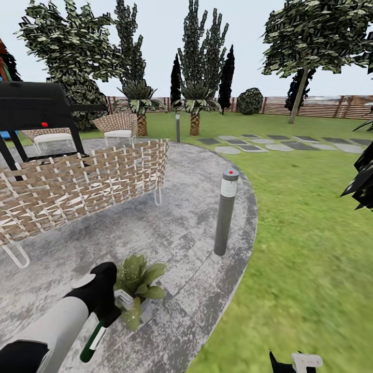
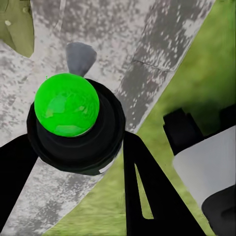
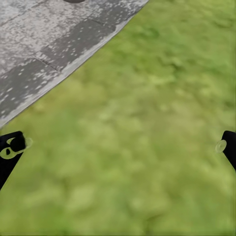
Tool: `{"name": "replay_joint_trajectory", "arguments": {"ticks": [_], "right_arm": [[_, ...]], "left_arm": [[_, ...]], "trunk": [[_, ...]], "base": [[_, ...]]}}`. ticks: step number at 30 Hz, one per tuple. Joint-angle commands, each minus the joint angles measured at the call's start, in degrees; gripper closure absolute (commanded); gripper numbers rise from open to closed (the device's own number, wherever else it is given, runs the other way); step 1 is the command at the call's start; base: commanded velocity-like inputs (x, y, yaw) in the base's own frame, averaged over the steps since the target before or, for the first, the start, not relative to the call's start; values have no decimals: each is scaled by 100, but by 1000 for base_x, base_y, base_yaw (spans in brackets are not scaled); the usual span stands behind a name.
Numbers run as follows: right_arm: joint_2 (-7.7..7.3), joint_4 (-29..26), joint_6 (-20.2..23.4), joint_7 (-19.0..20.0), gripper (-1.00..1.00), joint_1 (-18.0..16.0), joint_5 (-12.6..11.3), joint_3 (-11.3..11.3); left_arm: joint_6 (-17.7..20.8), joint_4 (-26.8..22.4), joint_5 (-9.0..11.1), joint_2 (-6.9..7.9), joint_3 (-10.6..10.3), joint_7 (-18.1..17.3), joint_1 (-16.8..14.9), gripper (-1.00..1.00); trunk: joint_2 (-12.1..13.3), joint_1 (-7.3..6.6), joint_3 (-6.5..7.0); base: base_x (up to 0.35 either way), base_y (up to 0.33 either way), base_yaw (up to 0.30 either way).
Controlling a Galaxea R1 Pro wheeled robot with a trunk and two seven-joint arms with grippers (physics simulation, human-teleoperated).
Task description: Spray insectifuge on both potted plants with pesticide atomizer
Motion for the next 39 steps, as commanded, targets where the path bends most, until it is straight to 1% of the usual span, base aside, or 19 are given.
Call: {"name": "replay_joint_trajectory", "arguments": {"ticks": [1, 3, 5, 10, 13, 16, 22, 27, 39], "right_arm": [[-2, 2, -17, 50, -100, -3, 13, -50], [-1, 2, -15, 50, -100, -3, 18, -47], [-1, 2, -15, 50, -100, -2, 19, -49], [7, 2, -14, 50, -100, -2, 20, -52], [15, 2, -14, 50, -100, -2, 19, -52], [16, 2, -14, 47, -100, -2, 20, -49], [17, 2, -14, 41, -100, -2, 20, -51], [17, 2, -14, 41, -100, -2, 20, -46], [17, 2, -14, 41, -100, -2, 20, -51]], "left_arm": [[45, -43, -2, 2, 5, -24, 9, 100], [48, -107, 70, -7, 71, -21, 18, 100], [48, -172, 92, -10, 135, -42, 22, 100], [55, -313, 99, -49, 116, -69, -2, 100], [43, -302, 73, -148, 113, -72, -16, 100], [40, -300, 48, -242, 108, -72, -29, 100], [64, -305, 35, -242, 121, -61, -24, 100], [66, -308, 36, -255, 124, -39, -21, 100], [66, -317, 30, -290, 115, -12, -29, 100]], "trunk": [[-2, -1, -6], [-2, -1, -6], [-2, -1, -6], [-2, -1, -6], [-2, -1, -6], [-2, -1, -6], [-2, -1, -6], [-2, -1, -6], [-2, -1, -6]], "base": [[0, 0, 0], [0, 0, 0], [0, 0, 0], [-201, -40, 0], [-262, -19, 0], [-73, -2, 41], [-4, 0, 250], [181, -117, 279], [232, -203, 263]]}}
